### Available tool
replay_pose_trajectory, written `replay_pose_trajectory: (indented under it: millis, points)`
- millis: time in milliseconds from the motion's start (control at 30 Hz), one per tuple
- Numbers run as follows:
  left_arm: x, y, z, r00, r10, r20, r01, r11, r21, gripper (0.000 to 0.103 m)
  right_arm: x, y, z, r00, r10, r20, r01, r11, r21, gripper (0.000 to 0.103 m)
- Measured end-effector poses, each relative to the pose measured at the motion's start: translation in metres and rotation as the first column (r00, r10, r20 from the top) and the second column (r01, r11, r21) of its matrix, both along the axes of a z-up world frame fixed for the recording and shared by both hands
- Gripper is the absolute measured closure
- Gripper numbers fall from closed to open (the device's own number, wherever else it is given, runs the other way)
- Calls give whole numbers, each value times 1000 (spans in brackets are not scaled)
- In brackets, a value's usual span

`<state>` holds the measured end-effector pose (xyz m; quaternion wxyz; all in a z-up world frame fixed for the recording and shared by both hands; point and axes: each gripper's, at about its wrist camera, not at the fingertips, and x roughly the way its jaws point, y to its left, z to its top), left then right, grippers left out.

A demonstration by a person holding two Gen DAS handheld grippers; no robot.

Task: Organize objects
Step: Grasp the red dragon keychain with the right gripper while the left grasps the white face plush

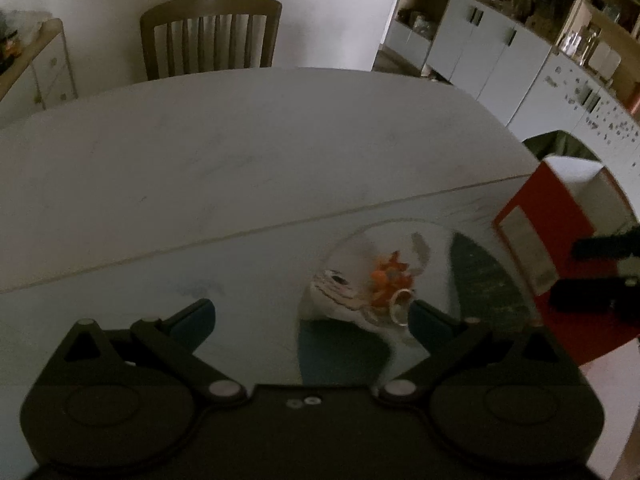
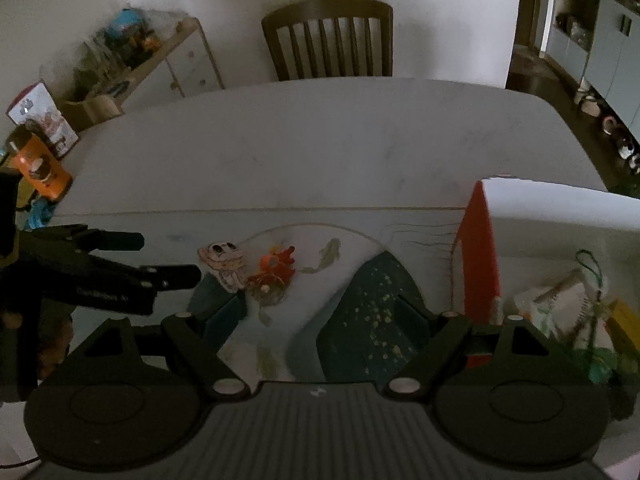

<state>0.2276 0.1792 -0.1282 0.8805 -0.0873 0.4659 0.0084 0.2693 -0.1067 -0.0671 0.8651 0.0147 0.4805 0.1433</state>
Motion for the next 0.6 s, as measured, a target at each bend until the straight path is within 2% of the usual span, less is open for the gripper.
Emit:
replay_pose_trajectory:
  millis: [167,400,500,600]
  points:
    - [8,2,-16,1000,-3,-14,2,1000,-9,1,23,11,-15,999,-5,-34,4,1000,-11,18]
    - [14,2,-24,1000,-19,10,19,1000,-18,1,51,24,-40,995,-33,-90,33,999,5,18]
    - [15,1,-32,999,-33,9,33,999,-27,4,62,30,-51,991,-46,-122,47,999,6,18]
    - [16,4,-38,999,-35,8,35,999,-41,12,73,33,-62,984,-66,-163,71,997,26,18]
